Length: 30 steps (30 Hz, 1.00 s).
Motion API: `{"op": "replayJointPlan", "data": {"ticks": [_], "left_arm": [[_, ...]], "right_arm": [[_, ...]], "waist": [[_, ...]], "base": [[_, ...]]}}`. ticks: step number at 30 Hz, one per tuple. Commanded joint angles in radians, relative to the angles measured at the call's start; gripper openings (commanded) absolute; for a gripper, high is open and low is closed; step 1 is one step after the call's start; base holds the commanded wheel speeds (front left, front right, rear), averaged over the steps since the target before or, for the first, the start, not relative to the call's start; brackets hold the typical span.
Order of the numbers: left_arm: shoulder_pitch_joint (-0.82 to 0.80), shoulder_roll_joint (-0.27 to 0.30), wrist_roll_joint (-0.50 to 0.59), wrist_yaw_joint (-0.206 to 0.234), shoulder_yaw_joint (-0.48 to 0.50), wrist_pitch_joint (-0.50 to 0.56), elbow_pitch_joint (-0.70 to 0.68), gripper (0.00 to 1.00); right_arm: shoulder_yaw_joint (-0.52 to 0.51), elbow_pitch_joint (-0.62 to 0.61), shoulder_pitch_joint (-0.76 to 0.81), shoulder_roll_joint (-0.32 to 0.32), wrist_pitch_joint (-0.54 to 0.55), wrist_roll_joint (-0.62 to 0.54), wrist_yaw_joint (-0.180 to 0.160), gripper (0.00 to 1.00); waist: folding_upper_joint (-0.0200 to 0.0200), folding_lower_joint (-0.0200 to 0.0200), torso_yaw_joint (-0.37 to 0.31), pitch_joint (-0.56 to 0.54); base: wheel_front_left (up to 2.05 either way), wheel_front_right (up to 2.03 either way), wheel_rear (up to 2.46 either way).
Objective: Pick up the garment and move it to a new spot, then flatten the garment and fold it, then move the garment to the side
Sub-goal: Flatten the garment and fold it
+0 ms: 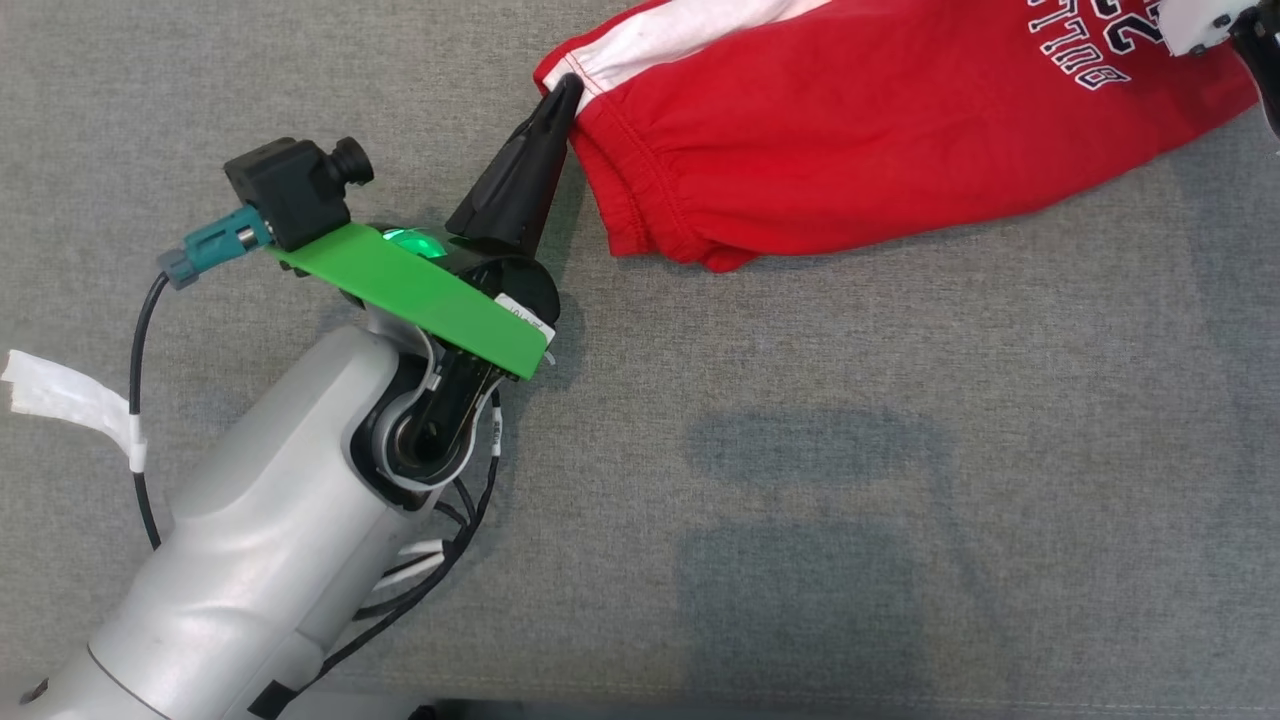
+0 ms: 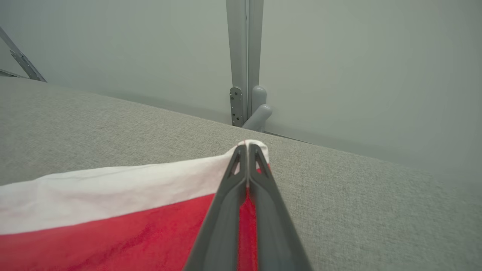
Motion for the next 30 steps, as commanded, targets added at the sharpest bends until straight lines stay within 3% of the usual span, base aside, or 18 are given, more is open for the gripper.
{"op": "replayJointPlan", "data": {"ticks": [1, 11, 12, 13, 14, 15, 16, 22, 25, 30], "left_arm": [[-0.018, -0.001, -0.004, 0.0, 0.002, -0.004, -0.001, 0.0], [-0.036, -0.029, 0.013, 0.0, -0.011, -0.003, 0.011, 0.0], [-0.039, -0.031, 0.017, 0.0, -0.014, -0.003, 0.015, 0.07], [-0.041, -0.032, 0.024, 0.0, -0.015, -0.003, 0.02, 0.2], [-0.043, -0.034, 0.032, 0.0, -0.012, -0.003, 0.026, 0.35], [-0.046, -0.035, 0.047, 0.0, -0.006, -0.003, 0.035, 0.81], [-0.046, -0.039, 0.061, 0.0, 0.001, -0.003, 0.042, 1.0], [0.0, -0.055, 0.191, 0.0, 0.061, -0.003, 0.086, 1.0], [0.045, -0.069, 0.309, 0.003, 0.124, -0.003, 0.092, 1.0], [0.148, -0.093, 0.504, 0.047, 0.208, -0.003, 0.043, 1.0]], "right_arm": [[0.016, 0.02, -0.031, -0.002, -0.014, 0.006, -0.001, 0.0], [0.143, 0.122, -0.141, 0.008, -0.058, 0.032, -0.001, 0.01], [0.154, 0.13, -0.149, 0.01, -0.068, 0.034, -0.001, 0.16], [0.162, 0.14, -0.156, 0.012, -0.077, 0.036, -0.001, 0.33], [0.169, 0.151, -0.162, 0.014, -0.089, 0.039, -0.001, 0.73], [0.178, 0.159, -0.167, 0.017, -0.108, 0.038, -0.001, 1.0], [0.183, 0.169, -0.171, 0.021, -0.13, 0.037, -0.001, 1.0], [0.16, 0.177, -0.123, 0.034, -0.214, 0.064, -0.001, 1.0], [0.107, 0.099, -0.067, 0.019, -0.217, 0.072, -0.001, 1.0], [0.029, 0.003, 0.087, 0.0, -0.217, 0.091, -0.001, 1.0]], "waist": [[0.0, -0.0001, 0.01, 0.008], [0.0, -0.0001, 0.025, 0.021], [0.0, -0.0001, 0.026, 0.021], [0.0, -0.0001, 0.026, 0.022], [0.0, -0.0001, 0.026, 0.021], [0.0, -0.0001, 0.025, 0.021], [0.0, -0.0001, 0.024, 0.019], [0.0, -0.0001, 0.009, -0.017], [0.0, -0.0001, -0.001, -0.045], [0.0, -0.0001, -0.012, -0.091]], "base": [[0.0, 0.0, 0.0], [0.0, 0.0, 0.0], [0.0, 0.0, 0.0], [0.0, 0.0, 0.0], [0.0, 0.0, 0.0], [0.0, 0.0, 0.0], [0.0, 0.0, 0.0], [0.0, 0.0, 0.0], [0.0, 0.0, 0.0], [0.0, 0.0, 0.0]]}}
